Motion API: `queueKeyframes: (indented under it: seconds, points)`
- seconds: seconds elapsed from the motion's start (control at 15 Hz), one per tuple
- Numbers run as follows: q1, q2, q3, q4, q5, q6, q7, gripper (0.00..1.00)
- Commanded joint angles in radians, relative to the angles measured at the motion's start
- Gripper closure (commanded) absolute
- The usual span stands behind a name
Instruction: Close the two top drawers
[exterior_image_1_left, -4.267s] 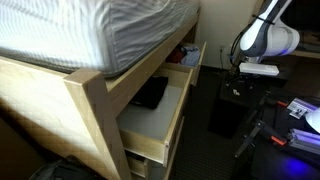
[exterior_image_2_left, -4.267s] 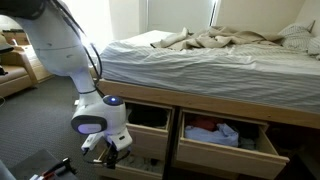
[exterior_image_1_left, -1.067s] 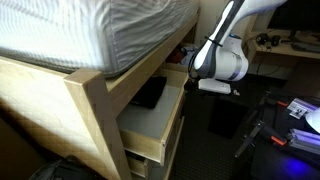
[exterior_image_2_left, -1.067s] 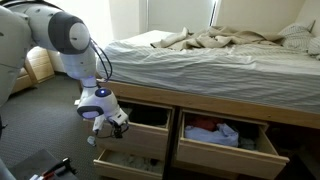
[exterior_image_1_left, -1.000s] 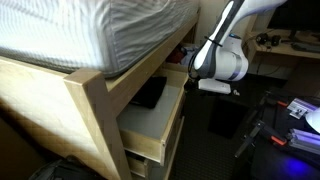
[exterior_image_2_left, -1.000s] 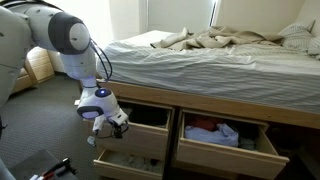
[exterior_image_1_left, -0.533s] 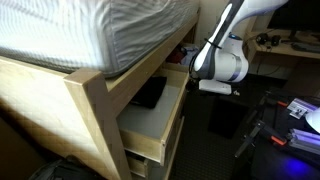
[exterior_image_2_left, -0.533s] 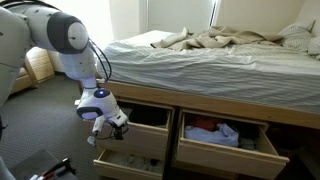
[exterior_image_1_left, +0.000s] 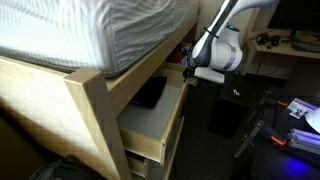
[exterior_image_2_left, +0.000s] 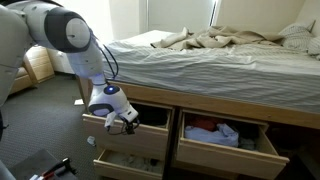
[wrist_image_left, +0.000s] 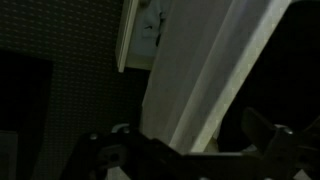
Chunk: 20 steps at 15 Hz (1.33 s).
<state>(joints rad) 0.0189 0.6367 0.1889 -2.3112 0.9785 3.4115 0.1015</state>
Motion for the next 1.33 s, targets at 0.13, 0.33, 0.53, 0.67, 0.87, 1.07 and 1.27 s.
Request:
queueKeyframes:
  seconds: [0.13,0.33,0.53,0.67,0.87,1.07,1.27]
  points:
    - [-0.259,-0.042,0.005,0.016,-0.104,-0.366,-0.075,0.0]
    - [-0.344,-0.11,0.006,-0.089,-0.106,-0.54,-0.17,0.0]
    - [-0.315,-0.192,-0.083,-0.216,-0.197,-0.711,-0.128,0.0]
    - [-0.335,-0.114,-0.049,-0.134,-0.145,-0.642,-0.161,0.0]
    - [-0.339,-0.08,-0.028,-0.103,-0.103,-0.567,-0.188,0.0]
    - [-0.392,0.067,0.074,0.027,0.051,-0.385,-0.301,0.0]
    - [-0.422,0.225,0.174,0.186,0.112,-0.255,-0.396,0.0]
